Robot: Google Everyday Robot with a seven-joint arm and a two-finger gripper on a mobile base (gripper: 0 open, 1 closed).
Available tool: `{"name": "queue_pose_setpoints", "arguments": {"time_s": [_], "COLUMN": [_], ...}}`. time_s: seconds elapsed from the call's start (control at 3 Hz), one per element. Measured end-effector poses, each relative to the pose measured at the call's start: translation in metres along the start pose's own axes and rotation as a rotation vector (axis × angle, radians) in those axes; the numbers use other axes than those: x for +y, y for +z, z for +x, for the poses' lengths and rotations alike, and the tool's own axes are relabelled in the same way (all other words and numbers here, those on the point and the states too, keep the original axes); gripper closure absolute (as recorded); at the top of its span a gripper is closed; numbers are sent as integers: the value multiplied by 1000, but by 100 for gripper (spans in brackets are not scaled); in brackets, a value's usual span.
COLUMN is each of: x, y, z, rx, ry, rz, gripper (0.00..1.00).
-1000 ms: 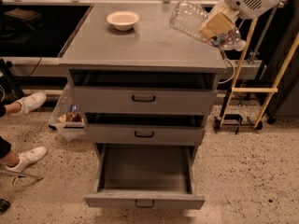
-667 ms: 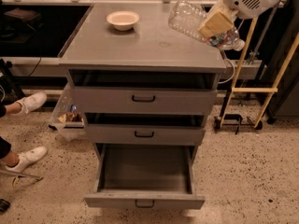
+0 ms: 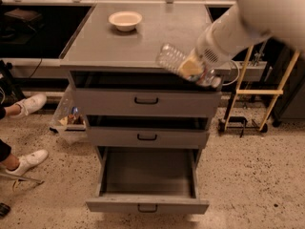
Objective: Place water bottle into bottom drawer
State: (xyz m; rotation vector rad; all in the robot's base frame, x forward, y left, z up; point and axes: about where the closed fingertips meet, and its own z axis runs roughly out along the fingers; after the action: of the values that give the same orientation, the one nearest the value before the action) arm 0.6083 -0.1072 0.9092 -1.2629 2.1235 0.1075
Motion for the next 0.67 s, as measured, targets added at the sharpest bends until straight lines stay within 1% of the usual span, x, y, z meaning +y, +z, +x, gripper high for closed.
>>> {"name": "queue_pose_setpoints", "arguments": {"time_s": [0.33, 0.67], "x": [54, 124], "y": [132, 239], "z": [34, 72], "rx": [9, -26], "ry": [86, 152], "rz": [-120, -262], "gripper": [100, 100]}}
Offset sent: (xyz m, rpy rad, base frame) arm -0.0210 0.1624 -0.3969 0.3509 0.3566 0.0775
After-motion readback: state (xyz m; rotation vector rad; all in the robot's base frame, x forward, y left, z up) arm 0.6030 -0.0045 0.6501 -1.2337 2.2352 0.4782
